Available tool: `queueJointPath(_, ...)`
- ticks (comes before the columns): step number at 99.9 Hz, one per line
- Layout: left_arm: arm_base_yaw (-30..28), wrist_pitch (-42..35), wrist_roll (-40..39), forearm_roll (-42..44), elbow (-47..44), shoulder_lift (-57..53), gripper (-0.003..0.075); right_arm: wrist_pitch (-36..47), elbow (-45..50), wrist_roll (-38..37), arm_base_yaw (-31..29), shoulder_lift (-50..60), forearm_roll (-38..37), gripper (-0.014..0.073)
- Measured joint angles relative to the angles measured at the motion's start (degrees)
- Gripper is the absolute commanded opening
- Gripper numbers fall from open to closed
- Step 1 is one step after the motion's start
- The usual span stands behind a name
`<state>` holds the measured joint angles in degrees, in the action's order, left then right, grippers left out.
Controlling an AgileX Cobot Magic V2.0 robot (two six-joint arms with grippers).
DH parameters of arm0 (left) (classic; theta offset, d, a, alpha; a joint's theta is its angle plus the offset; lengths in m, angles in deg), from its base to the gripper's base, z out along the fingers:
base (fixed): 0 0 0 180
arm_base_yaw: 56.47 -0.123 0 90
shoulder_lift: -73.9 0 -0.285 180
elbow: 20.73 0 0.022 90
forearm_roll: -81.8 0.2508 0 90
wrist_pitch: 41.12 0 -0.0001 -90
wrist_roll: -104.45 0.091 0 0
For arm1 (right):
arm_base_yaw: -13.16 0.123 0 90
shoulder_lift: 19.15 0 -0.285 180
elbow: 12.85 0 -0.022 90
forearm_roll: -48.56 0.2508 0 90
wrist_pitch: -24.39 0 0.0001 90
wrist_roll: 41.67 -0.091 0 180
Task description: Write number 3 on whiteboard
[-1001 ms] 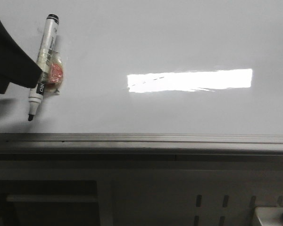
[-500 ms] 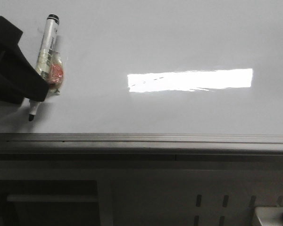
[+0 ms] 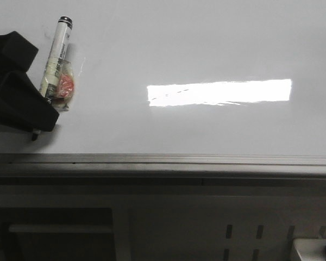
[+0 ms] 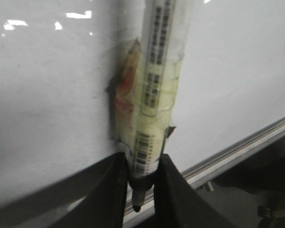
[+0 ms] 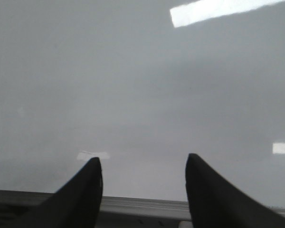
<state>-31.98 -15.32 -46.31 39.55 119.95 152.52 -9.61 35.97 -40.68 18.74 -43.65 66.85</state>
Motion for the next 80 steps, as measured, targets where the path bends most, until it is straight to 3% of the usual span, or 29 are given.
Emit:
queueJointPath(10, 0.0, 1.59, 1.04, 0.13, 1.12, 0.0, -0.002, -1.74, -0.15, 5.18, 0.0, 0.0, 4.62, 0.0353)
queueJointPath(17, 0.37, 4.18, 4.65, 0.79, 2.78, 0.42, -0.002, -3.6, -0.56, 12.92, 0.0, -0.1, 10.81, 0.0353)
queueJointPath(32, 5.0, 11.01, 21.13, 2.0, 8.86, -0.16, -0.002, -9.6, -3.29, 35.06, 0.54, -2.77, 26.47, 0.0353)
queueJointPath(43, 10.43, 14.19, 32.0, 4.16, 13.28, -1.36, -0.002, -12.28, -5.9, 46.69, 2.85, -5.56, 32.79, 0.0353)
queueJointPath(56, 17.09, 15.26, 38.67, 10.28, 17.14, -1.82, -0.002, -13.39, -8.62, 51.46, 7.61, -9.2, 34.16, 0.0354)
queueJointPath(80, 22.45, 15.03, 40.33, 17.77, 17.81, -1.82, -0.002, -13.31, -11.14, 54.31, 16.33, -16.73, 33.82, 0.0402)
